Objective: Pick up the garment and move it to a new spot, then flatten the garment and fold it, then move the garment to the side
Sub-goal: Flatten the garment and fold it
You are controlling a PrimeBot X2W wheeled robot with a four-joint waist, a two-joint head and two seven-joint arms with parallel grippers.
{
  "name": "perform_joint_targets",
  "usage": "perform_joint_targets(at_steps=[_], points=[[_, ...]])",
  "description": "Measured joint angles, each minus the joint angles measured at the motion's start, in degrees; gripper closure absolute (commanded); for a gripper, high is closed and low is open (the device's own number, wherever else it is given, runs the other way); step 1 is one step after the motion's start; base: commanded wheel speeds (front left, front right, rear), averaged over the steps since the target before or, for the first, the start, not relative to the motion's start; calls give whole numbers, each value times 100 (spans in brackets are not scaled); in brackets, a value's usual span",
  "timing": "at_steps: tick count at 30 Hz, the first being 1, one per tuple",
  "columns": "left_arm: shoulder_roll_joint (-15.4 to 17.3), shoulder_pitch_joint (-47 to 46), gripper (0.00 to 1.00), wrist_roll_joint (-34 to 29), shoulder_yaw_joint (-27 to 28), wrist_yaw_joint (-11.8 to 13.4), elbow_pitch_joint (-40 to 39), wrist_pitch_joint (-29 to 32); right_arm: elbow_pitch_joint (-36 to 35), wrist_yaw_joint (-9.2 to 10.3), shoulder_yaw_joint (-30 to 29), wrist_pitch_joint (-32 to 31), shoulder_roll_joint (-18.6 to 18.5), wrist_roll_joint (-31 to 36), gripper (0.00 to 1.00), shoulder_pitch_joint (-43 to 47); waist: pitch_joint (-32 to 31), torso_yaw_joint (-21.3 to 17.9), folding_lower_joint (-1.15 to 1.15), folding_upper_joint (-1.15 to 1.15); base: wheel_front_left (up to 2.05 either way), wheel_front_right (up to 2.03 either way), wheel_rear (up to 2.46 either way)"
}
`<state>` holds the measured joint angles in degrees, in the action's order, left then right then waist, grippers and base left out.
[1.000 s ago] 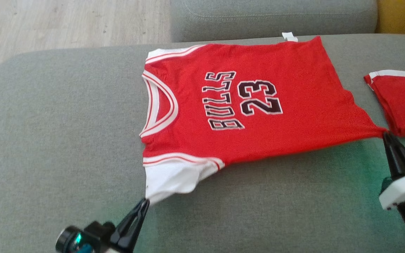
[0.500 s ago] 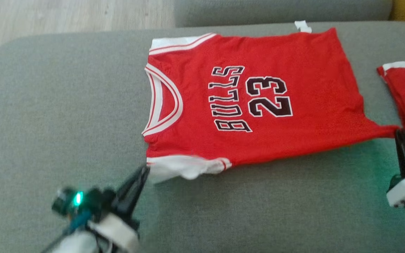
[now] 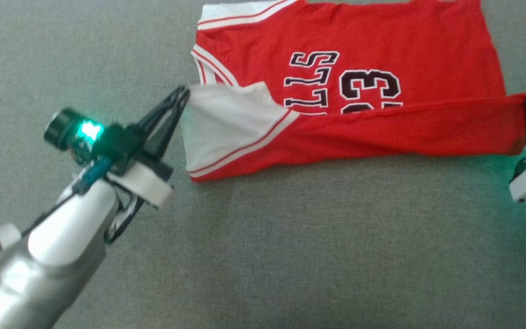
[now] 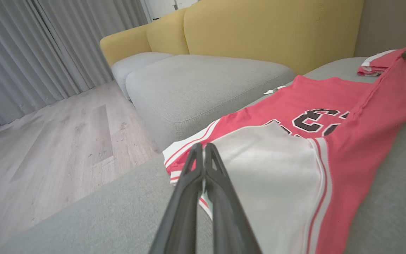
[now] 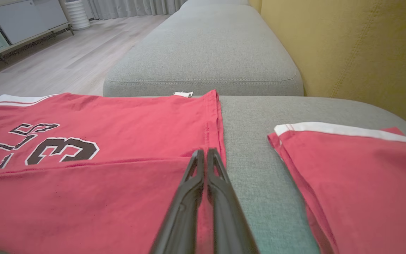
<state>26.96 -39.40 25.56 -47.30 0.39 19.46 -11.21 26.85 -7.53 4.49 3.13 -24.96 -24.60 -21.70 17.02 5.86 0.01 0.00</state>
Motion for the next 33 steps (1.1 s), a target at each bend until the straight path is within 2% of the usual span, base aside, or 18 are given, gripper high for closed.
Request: perform_joint_targets(at_steps=[9, 15, 16, 17, 18, 20, 23, 29, 33], points=[[-417, -1123, 100, -220, -75, -355, 962, -105, 406, 0, 225, -18, -99, 85, 100, -731, 385, 66, 0, 0, 0, 0, 0], [-691, -1439, 100, -282, -126, -532, 1566, -227, 794, 0, 388, -3, -140, 149, 100, -1160, 585, 82, 0, 0, 0, 0, 0], [-742, -1460, 93, -258, -124, -552, 1652, -256, 854, 0, 411, 13, -137, 149, 71, -1213, 605, 87, 0, 0, 0, 0, 0], [-792, -1470, 38, -224, -120, -552, 1731, -258, 911, 0, 425, 41, -135, 149, 0, -1256, 618, 92, 0, 0, 0, 0, 0], [-840, -1468, 0, -187, -99, -552, 1808, -277, 968, 0, 424, 76, -130, 149, 0, -1293, 622, 97, 0, 0, 0, 0, 0], [-906, -1444, 0, -103, -7, -500, 1905, -308, 1054, 0, 424, 192, -109, 149, 0, -1332, 600, 95, -1, 0, 0, 0, 0], [-968, -1178, 0, 141, 323, -257, 1876, -327, 1124, 0, 426, 375, -16, 149, 0, -1321, 504, 69, -2, 0, 0, 0, 0], [-1192, 376, 0, 467, 667, 138, 1321, -333, 1154, 0, 357, 571, 86, 89, 0, -1067, 232, 50, -2, 0, 0, 0, 0], [-1296, 1016, 0, 670, 727, 199, 1243, -333, 1129, 0, 256, 603, 142, 87, 0, -800, 115, 41, -3, 0, 0, 0, 0]])
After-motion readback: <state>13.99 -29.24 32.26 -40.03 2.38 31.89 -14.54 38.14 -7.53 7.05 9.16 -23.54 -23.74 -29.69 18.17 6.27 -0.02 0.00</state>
